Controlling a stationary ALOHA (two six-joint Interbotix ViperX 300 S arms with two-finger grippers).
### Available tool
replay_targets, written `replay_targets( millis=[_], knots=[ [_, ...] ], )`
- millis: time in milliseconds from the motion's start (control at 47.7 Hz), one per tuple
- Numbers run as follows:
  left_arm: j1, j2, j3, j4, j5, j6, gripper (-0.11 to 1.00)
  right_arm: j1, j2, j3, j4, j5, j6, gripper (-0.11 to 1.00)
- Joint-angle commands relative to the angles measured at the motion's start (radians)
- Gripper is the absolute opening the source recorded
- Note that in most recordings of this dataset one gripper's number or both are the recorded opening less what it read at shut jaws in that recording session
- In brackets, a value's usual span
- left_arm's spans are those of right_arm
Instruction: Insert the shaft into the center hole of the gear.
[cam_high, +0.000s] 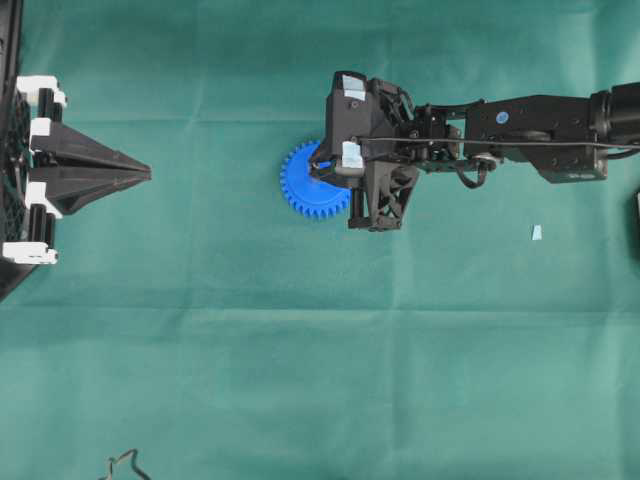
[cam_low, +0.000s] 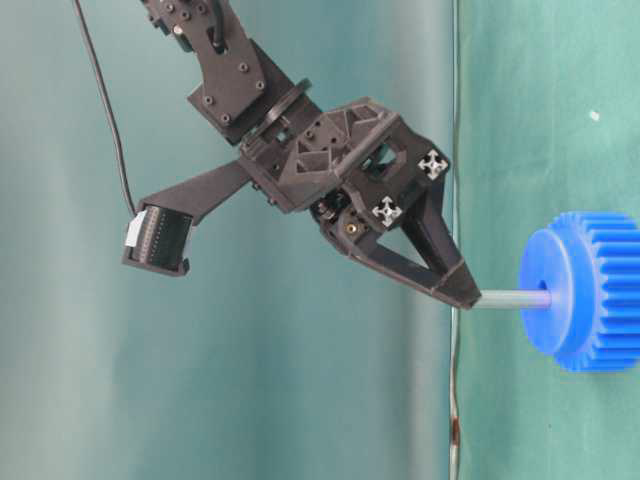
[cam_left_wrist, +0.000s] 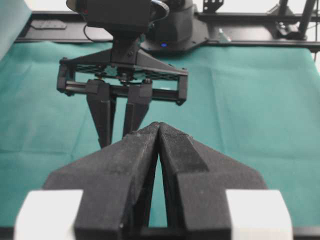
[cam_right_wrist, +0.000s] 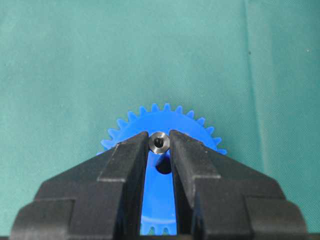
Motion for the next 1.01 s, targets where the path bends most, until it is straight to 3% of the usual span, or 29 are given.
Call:
replay_targets(
  millis=[0, 986],
  knots=[
    [0.003, 0.005, -0.025, 0.002, -0.005, -0.002, 0.02, -0.005, -0.049, -0.006, -0.002, -0.008, -0.002, 0.16],
    [0.003, 0.005, -0.025, 0.002, 0.000, -0.002, 0.02, -0.009, 0.025, -0.005, 0.003, -0.031, 0.002, 0.16]
  ],
)
